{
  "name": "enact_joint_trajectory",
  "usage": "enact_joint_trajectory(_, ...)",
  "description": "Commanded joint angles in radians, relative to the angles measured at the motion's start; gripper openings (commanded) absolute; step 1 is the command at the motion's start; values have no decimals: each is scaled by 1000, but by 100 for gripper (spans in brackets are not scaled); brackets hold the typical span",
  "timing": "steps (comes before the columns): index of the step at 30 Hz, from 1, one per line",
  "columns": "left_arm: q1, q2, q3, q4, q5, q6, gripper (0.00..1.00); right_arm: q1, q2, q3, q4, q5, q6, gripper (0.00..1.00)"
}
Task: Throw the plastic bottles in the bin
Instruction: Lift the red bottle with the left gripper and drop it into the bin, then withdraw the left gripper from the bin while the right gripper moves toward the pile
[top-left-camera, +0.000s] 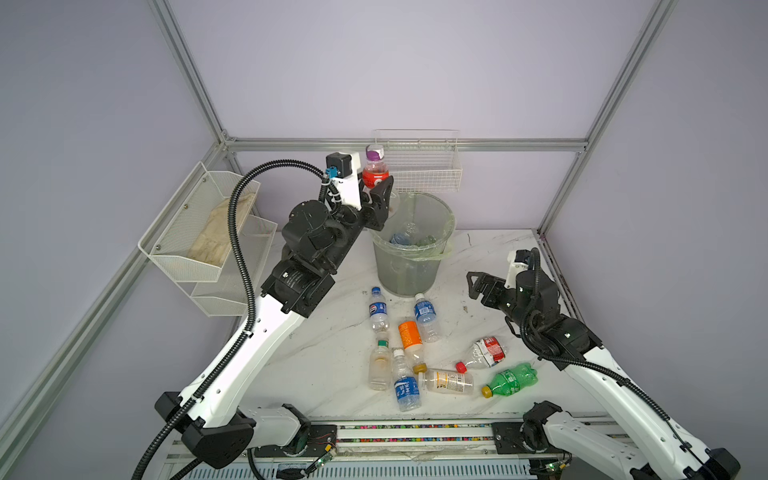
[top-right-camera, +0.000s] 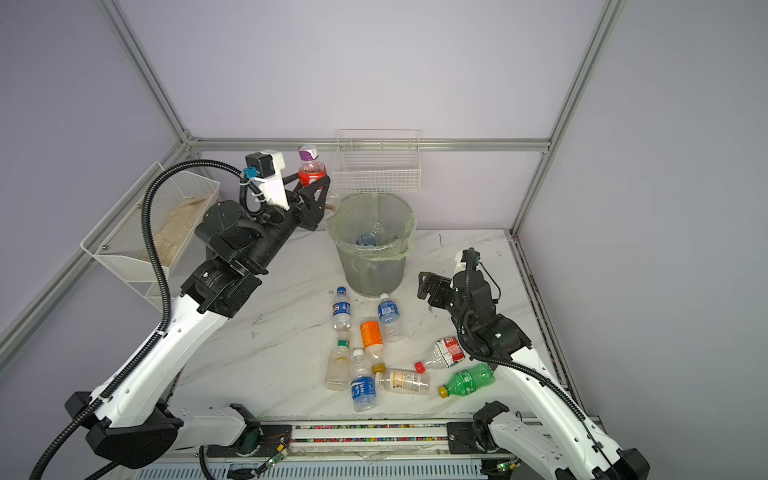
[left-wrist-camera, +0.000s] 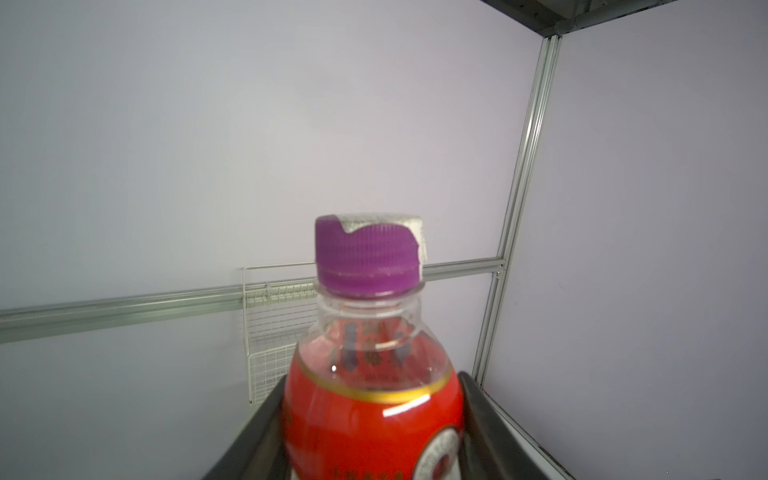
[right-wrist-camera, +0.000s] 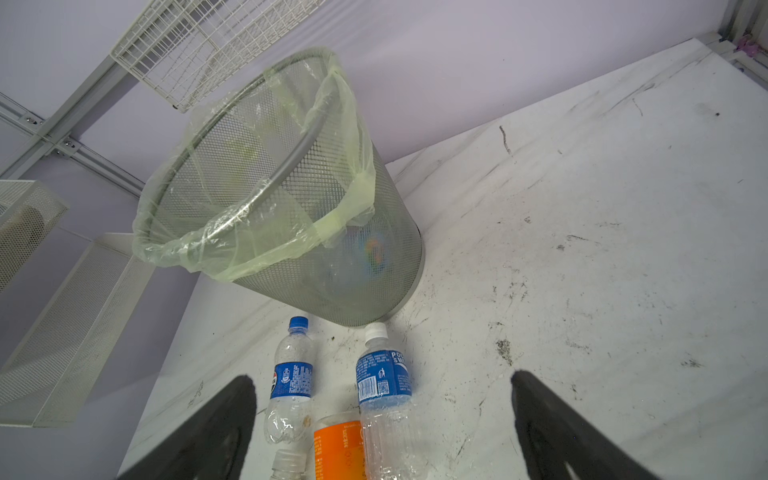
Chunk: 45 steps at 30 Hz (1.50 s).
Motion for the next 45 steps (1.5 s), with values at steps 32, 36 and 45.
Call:
enact_joint_trajectory(32, 2, 149, 120, 41, -106, 161, 100, -2, -5, 10, -35, 7, -29, 97)
enact_joint_trajectory(36, 2, 103, 81, 54, -95, 143, 100, -1, -10, 8, -38, 8, -29, 97)
enact_joint_trajectory(45, 1, -47, -42, 66, -72, 94, 100, -2, 2, -9, -47, -1, -10, 97)
